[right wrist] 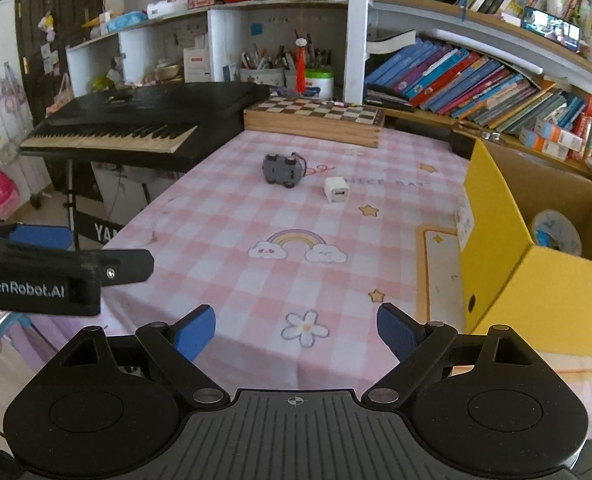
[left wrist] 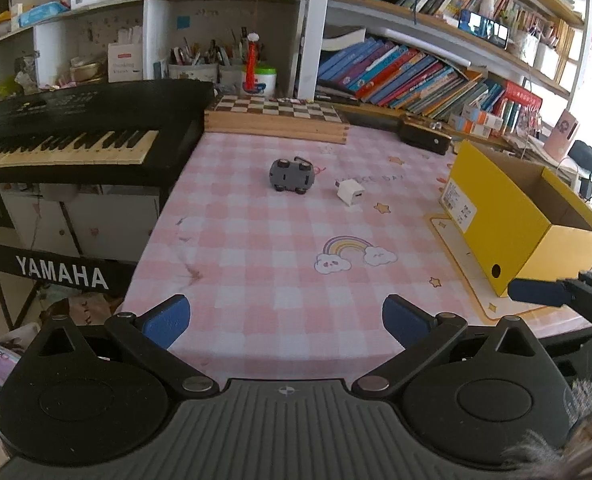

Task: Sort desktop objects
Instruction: 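Lift both tools out of the yellow box and move back over the table, then move the left tool to the grey toy truck while the right tool approaches the white charger plug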

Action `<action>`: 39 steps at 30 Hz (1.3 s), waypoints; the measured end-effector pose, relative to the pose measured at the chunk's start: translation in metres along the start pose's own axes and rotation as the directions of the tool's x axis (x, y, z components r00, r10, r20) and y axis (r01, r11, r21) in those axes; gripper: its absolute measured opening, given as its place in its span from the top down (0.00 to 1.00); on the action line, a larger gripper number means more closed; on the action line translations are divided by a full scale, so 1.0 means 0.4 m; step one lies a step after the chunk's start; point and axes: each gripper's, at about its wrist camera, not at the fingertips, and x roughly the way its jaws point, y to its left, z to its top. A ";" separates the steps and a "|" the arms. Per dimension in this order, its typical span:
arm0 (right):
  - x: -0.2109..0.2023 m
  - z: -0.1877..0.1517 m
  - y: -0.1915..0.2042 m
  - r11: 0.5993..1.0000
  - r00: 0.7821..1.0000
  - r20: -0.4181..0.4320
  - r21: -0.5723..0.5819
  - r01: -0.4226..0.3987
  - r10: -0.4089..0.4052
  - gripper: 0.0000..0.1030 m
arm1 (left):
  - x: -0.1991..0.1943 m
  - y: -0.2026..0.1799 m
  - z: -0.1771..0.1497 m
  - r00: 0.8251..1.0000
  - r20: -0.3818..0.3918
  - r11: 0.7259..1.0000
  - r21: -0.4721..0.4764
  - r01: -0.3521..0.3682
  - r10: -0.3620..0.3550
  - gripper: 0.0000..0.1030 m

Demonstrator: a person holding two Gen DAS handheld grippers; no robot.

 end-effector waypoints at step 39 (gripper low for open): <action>0.465 0.263 -0.156 0.996 0.995 -0.054 -0.015 -0.086 0.085 0.40 | 0.536 -0.042 0.329 0.999 -0.045 1.000 0.014 -0.024 0.025 0.00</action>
